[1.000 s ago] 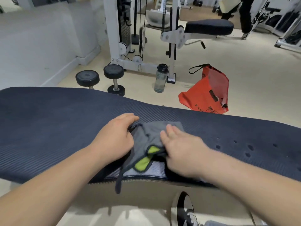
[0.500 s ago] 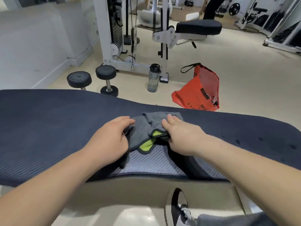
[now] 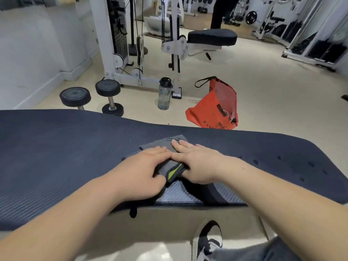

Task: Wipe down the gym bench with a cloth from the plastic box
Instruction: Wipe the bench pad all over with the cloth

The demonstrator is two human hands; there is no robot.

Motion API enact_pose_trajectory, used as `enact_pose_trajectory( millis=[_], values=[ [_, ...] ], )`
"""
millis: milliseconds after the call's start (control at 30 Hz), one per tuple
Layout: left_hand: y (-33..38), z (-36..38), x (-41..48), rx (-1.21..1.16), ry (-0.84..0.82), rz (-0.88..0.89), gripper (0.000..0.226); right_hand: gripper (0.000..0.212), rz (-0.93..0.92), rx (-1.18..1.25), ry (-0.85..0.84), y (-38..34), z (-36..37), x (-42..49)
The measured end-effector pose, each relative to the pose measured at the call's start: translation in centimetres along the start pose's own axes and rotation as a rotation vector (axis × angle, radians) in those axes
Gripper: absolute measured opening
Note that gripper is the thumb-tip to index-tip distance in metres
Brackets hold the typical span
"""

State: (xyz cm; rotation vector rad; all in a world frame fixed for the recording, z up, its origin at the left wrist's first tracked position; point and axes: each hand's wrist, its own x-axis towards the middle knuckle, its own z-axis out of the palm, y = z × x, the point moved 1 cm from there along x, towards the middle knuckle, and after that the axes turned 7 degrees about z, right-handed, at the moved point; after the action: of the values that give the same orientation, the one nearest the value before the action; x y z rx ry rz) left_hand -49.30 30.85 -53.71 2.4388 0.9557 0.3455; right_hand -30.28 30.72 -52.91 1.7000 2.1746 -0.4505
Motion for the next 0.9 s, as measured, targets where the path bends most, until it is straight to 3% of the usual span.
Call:
enact_pose_trajectory(
  millis=[133, 233, 300, 367, 467, 600, 800, 900],
  values=[
    [-0.1, 1.3, 0.5, 0.116, -0.061, -0.029, 0.093, 0.081, -0.069, 0.475, -0.156, 3.2, -2.9, -0.1],
    [-0.6, 2.2, 1.2, 0.272, -0.092, -0.022, 0.088, 0.06, 0.006, 0.847, 0.004, 5.1, -4.3, 0.2],
    [-1.3, 2.3, 2.3, 0.282, -0.079, 0.005, 0.07, 0.039, 0.136, 0.701, 0.236, 6.1, -4.4, 0.5],
    [-2.4, 2.0, 3.8, 0.255, -0.084, 0.001, 0.066, 0.031, 0.227, 0.535, 0.34, 6.8, -4.0, 0.4],
    [-3.5, 1.9, 6.6, 0.241, -0.043, -0.104, 0.069, 0.028, 0.311, 0.535, 0.372, 8.7, -2.9, -1.1],
    [-1.8, 3.8, 9.3, 0.314, 0.063, -0.272, 0.064, 0.051, 0.428, 0.522, 0.431, 11.9, -1.2, -4.2],
    [6.7, 7.6, 9.8, 0.516, -0.017, 0.048, 0.06, 0.036, 0.524, 0.548, 0.428, 15.8, 2.8, -9.6],
    [5.4, 7.1, 11.5, 0.51, 0.024, -0.009, 0.058, 0.036, 0.545, 0.59, 0.452, 17.3, 2.4, -10.3]
  ],
)
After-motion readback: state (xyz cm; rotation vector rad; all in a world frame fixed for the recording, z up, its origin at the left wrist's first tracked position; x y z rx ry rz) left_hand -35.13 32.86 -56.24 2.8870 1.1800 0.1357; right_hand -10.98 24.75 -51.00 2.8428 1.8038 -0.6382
